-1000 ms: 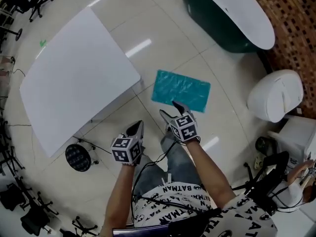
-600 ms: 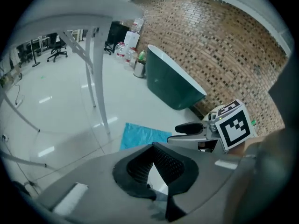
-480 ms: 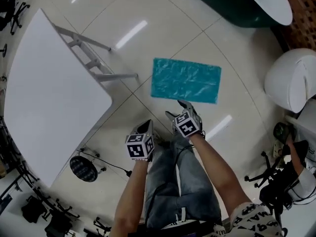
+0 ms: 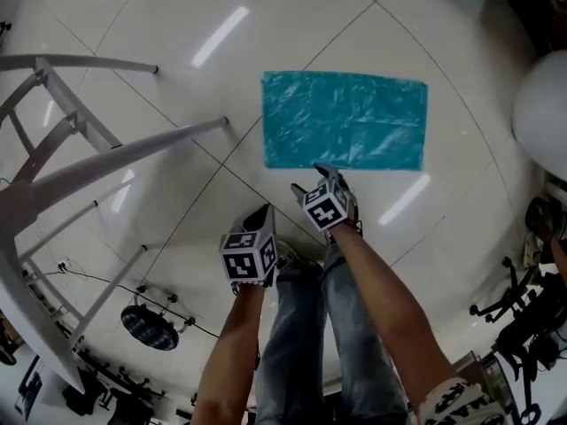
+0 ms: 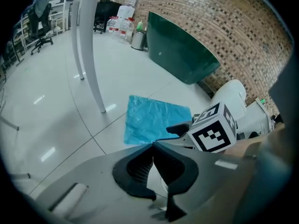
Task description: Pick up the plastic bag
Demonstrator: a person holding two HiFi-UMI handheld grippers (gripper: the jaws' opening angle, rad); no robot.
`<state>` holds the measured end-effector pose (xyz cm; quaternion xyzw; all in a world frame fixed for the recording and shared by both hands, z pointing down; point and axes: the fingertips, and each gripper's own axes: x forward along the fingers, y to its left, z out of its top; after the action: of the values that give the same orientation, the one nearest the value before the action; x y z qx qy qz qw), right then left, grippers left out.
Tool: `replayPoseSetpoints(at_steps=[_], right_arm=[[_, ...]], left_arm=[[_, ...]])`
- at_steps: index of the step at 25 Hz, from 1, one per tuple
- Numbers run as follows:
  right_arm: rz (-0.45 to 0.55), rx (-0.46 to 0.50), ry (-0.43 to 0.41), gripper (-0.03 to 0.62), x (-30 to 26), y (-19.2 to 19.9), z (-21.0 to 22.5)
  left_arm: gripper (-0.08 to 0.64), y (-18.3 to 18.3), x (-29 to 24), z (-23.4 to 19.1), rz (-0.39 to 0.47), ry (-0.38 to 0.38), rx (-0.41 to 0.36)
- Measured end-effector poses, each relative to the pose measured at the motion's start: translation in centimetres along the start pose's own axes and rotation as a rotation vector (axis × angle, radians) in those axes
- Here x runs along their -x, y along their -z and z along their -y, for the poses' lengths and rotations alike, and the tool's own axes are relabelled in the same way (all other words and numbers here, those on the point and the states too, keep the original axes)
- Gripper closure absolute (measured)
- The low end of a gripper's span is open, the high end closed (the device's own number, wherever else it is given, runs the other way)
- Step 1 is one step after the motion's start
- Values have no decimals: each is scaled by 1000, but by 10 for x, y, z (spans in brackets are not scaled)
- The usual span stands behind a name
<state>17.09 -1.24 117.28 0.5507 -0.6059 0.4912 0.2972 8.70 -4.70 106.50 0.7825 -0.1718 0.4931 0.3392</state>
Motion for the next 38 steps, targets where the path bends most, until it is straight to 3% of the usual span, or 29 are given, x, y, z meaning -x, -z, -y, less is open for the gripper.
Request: replayPoseSetpoints(at_steps=[6, 14, 19, 21, 24, 25, 27, 30, 31, 32, 35, 38], right_arm=[[-2, 124, 19, 256, -81, 6, 6], [7, 531, 39, 256, -142, 14, -1], [-27, 658, 30, 255, -161, 18, 0], [-33, 635, 15, 222, -164, 22, 2], [-15, 592, 2, 232, -160, 21, 5], [-3, 572, 6, 266, -156, 18, 7], [19, 528, 20, 397, -149, 11, 15], [17, 496, 25, 444, -152, 14, 26], [9, 473, 19, 536, -156, 16, 28], [1, 440, 9, 583, -158, 17, 29], [27, 312, -24, 588, -145, 2, 29], [166, 161, -44, 588, -94, -30, 29]], left_arm=[[560, 17, -56, -44, -28, -9, 0], [560, 38, -92, -64, -54, 0, -7], [560, 58, -96, -62, -52, 16, 15], [560, 69, -98, -60, -55, 24, 24], [560, 76, -97, -57, -56, 27, 37], [560, 76, -95, -56, -55, 26, 40], [560, 75, -92, -53, -52, 25, 45], [560, 77, -97, -51, -48, 28, 50], [560, 78, -100, -52, -48, 29, 53], [560, 79, -101, -54, -50, 31, 57], [560, 70, -92, -55, -41, 34, 62], [560, 49, -70, -45, -8, 29, 64]])
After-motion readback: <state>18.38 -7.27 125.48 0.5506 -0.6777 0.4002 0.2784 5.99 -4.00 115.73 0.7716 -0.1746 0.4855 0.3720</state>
